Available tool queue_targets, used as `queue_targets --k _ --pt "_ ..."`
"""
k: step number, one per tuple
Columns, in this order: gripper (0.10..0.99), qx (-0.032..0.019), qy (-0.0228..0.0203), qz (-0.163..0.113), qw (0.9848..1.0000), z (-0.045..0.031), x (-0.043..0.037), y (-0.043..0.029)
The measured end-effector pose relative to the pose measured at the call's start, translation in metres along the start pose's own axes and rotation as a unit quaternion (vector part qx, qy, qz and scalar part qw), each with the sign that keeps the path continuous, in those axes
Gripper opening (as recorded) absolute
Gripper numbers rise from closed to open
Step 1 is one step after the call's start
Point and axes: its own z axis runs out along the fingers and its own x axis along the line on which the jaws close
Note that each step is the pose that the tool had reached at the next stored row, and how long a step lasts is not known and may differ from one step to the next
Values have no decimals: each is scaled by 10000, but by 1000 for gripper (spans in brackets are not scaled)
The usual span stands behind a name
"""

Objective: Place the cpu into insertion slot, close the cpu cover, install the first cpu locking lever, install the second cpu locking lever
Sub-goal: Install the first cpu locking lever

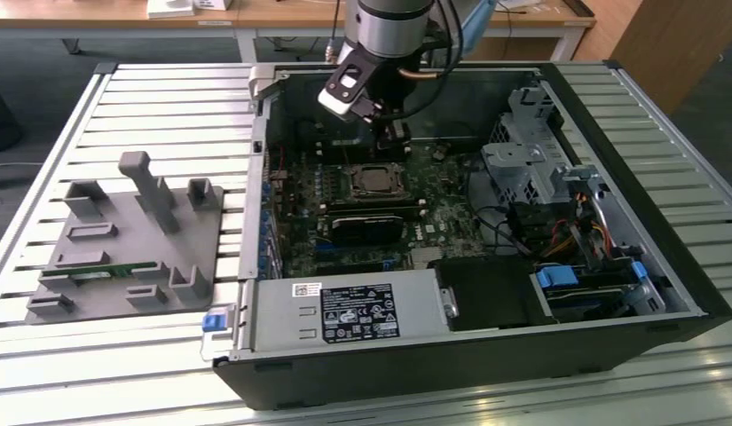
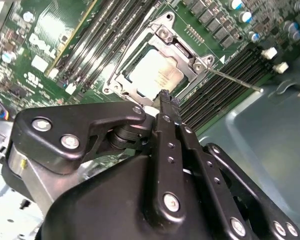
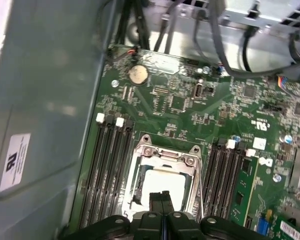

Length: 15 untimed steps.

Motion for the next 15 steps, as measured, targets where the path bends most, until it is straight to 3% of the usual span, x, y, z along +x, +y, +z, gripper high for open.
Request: queue_targets --k 7,15 --pt "106 14 17 -619 9981 0 0 0" --pt "106 41 17 -1253 9921 10 0 0"
